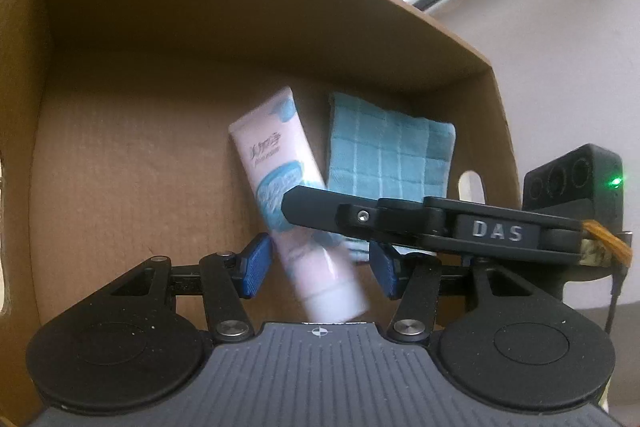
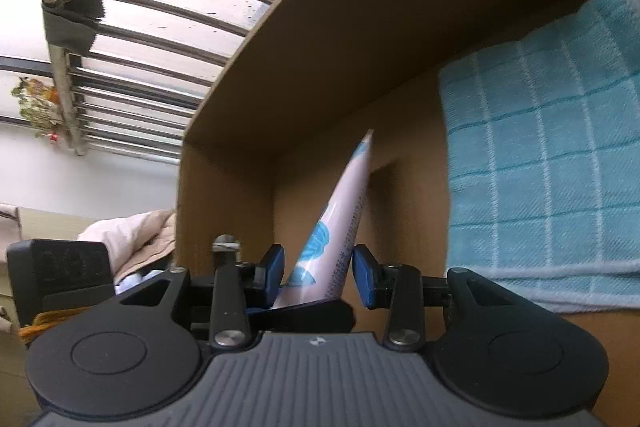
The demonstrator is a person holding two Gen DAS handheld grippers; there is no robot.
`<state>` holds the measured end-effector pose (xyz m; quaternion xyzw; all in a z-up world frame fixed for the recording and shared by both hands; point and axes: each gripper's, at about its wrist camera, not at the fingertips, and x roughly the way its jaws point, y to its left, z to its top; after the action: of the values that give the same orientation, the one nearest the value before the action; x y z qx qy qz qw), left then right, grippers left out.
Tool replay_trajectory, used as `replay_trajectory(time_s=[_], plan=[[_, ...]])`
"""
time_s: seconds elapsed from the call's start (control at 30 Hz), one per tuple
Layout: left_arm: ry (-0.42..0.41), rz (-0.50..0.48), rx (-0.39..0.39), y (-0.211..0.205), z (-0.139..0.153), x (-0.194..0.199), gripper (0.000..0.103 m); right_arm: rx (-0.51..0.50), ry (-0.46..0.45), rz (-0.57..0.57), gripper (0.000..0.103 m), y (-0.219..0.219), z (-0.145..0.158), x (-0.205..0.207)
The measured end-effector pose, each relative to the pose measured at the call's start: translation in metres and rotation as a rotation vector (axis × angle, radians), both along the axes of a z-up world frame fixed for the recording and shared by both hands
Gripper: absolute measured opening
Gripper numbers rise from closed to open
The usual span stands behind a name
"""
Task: Organize objects
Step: 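Lower the tube into the box and open both grippers, then raise both tools up out of the box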
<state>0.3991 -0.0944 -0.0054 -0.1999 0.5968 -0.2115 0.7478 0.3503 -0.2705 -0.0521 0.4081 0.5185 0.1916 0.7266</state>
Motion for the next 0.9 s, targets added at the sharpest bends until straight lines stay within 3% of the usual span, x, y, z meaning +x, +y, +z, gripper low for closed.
replay_trajectory(time_s=[0.27, 0.4, 0.53, 0.7, 0.9], plan=[[0.018, 0.052, -0.003, 0.017, 0.002, 0.003, 0.056, -0.001, -0.004, -0.034, 0.041, -0.019, -0.014, -0.003], [0.015, 0.079, -0.033, 0.023, 0.008, -0.002, 0.067, -0.008, -0.034, -0.069, 0.043, -0.029, -0.009, -0.010], [-0.029, 0.095, -0.042, 0.028, 0.025, -0.012, 0.072, -0.014, -0.106, -0.086, 0.054, -0.038, 0.010, -0.026], [-0.111, 0.098, -0.075, 0.035, 0.059, -0.039, 0.087, 0.002, -0.230, -0.097, 0.070, -0.051, 0.044, -0.064], [-0.212, 0.076, -0.126, 0.044, 0.098, -0.088, 0.097, 0.000, -0.422, -0.136, 0.087, -0.053, 0.094, -0.121]])
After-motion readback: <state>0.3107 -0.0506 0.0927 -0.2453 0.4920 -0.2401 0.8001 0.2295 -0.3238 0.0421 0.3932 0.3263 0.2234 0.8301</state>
